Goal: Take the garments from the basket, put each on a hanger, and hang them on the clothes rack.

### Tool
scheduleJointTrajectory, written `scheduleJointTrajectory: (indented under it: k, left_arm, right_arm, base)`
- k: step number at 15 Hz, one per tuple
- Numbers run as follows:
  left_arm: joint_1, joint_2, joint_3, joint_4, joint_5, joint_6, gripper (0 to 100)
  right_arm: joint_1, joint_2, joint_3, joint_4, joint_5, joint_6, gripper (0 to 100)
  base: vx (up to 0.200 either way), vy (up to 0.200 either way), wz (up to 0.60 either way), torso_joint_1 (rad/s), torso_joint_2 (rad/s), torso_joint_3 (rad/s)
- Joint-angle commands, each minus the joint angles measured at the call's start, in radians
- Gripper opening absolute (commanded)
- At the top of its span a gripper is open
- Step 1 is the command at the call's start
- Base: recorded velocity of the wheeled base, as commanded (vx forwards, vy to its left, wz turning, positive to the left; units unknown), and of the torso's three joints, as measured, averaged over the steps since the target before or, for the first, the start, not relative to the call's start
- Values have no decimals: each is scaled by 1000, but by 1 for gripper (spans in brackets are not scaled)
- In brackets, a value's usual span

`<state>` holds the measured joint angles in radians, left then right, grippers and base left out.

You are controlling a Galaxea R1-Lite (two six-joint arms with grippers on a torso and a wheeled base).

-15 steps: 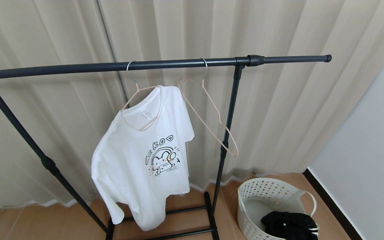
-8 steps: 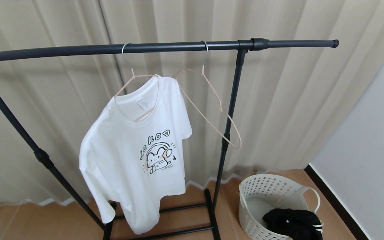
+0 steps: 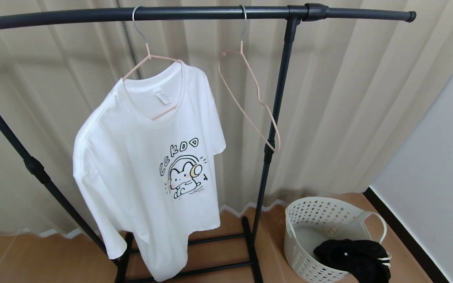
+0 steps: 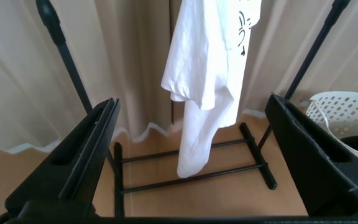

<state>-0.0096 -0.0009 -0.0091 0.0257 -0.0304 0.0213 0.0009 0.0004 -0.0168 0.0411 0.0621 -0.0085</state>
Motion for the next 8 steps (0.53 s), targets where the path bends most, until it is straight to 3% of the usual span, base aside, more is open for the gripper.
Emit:
scheduleJointTrajectory:
  k: [1,8]
  left_arm:
    - [-1,1,0,0,0,0,100]
    - [0,1,0,0,0,-3,100]
  right_arm:
    - [1,0,0,0,1,-1,100]
    - [1,0,0,0,-1,-1,100]
  base:
    - [0,0,0,-163,520,354]
    - [0,0,0,-137,497,357]
